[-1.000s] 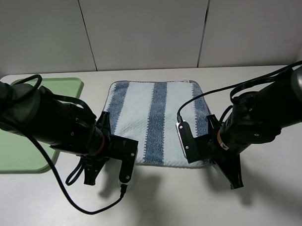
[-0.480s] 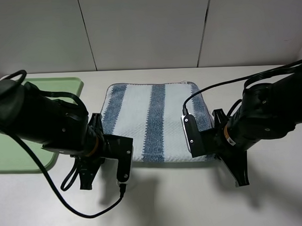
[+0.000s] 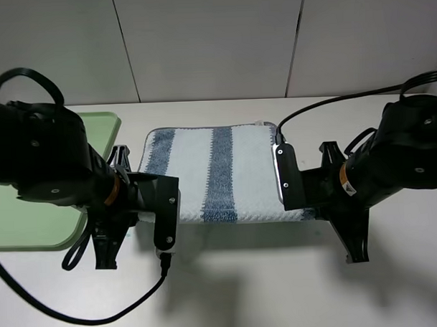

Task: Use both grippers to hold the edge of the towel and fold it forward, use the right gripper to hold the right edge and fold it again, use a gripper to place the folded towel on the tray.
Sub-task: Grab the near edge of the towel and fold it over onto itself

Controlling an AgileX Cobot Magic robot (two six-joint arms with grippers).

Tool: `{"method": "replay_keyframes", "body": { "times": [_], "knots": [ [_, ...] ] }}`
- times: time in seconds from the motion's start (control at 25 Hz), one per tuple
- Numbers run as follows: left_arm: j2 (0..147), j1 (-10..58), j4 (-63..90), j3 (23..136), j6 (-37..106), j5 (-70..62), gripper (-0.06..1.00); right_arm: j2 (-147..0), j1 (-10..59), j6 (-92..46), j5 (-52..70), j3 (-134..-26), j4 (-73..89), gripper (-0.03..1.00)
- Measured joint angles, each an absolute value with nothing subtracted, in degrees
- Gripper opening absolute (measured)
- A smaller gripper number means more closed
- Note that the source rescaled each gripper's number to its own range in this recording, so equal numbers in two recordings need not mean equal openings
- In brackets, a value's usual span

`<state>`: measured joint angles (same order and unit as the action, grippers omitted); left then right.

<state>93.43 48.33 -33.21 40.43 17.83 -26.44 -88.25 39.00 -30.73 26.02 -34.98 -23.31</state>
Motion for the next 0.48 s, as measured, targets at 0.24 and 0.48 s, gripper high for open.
{"method": "replay_keyframes", "body": {
  "times": [0.24,0.48],
  "knots": [
    [90.29,48.33,-28.44,40.48,21.12,-30.18,0.00,-82.35,39.00,-32.25,29.28,-34.98,-18.93,0.00],
    [88.21,49.28,-26.55,40.54,21.75,-32.08,0.00,-76.95,39.12,-32.85,33.36,-34.98,-16.67,0.00]
  ]
}}
